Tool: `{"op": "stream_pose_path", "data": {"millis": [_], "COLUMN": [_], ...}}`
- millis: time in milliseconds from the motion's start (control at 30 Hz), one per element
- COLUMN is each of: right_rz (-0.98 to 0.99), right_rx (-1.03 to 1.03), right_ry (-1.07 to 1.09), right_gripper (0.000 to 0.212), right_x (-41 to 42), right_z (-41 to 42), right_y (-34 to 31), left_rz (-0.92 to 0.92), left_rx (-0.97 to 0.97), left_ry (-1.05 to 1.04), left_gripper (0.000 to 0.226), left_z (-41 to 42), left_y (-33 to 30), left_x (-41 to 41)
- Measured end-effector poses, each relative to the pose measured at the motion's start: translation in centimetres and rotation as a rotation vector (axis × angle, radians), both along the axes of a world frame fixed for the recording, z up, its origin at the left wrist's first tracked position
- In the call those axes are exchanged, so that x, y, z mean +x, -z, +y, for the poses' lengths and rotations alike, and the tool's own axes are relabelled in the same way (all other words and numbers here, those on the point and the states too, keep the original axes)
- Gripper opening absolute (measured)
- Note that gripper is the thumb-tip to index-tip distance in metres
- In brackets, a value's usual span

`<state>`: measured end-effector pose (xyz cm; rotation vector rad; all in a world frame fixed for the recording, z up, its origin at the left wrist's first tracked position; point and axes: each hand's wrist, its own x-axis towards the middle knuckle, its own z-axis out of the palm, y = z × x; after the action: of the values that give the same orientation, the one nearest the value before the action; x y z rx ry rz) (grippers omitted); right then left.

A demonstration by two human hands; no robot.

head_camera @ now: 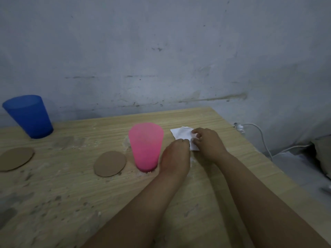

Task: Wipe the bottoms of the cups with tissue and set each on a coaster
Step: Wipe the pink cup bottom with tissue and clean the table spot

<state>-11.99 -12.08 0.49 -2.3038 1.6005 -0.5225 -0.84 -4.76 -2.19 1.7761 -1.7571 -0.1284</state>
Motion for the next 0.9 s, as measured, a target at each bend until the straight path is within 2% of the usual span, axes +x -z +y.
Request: {"op": "stream_pose_path", "data": {"millis": [67,167,300,400,500,633,700,767,900], "right_rz": [0.025,-0.072,-0.033,0.101,0.153,0.186,0.112,0.032,0.081], "right_rx": [-0.018,-0.022,-0.025,0.020,0.062,0.019,0.072,0.135,0.259], "right_ry": [0.030,0.045,-0.015,-0.099,-0.143,-0.129,-0.119,-0.145,-0.195], "right_gripper": [0.044,0.056,0.039,0.043,0.043,0.034,0.024,0.009,0.019], "right_x": [0.2,0.7,1.2,1.9,2.7,3.1,2.7,1.7,-0.8], "right_z": [0.0,-0.2,-1.2,-1.9,-2.3,-2.2,-2.0,-1.6,0.5], "right_y": [0.2,0.1,-0.4,-0.3,-0.4,-1.1,-1.7,-2.3,-3.8], "left_rz": [-0.002,0.086,0.156,0.191,0.284,0.393,0.381,0.293,0.236], "left_rx": [-0.015,0.001,-0.021,-0.073,-0.111,-0.039,-0.019,-0.003,0.047], "left_ry": [-0.014,-0.013,-0.036,-0.025,-0.003,-0.069,-0.036,-0.020,-0.027], "left_gripper": [0.017,0.020,0.017,0.020,0.027,0.032,0.035,0.036,0.033], "left_z": [0.0,0.0,-0.1,-0.4,-0.6,-0.4,-0.1,0.3,0.8], "left_y": [0.0,0.4,0.8,0.9,0.5,-0.3,-0.7,-1.1,-1.7], "left_x": [-0.2,-0.4,-0.6,-0.8,-0.8,-0.6,-0.3,-0.3,-0.6]}}
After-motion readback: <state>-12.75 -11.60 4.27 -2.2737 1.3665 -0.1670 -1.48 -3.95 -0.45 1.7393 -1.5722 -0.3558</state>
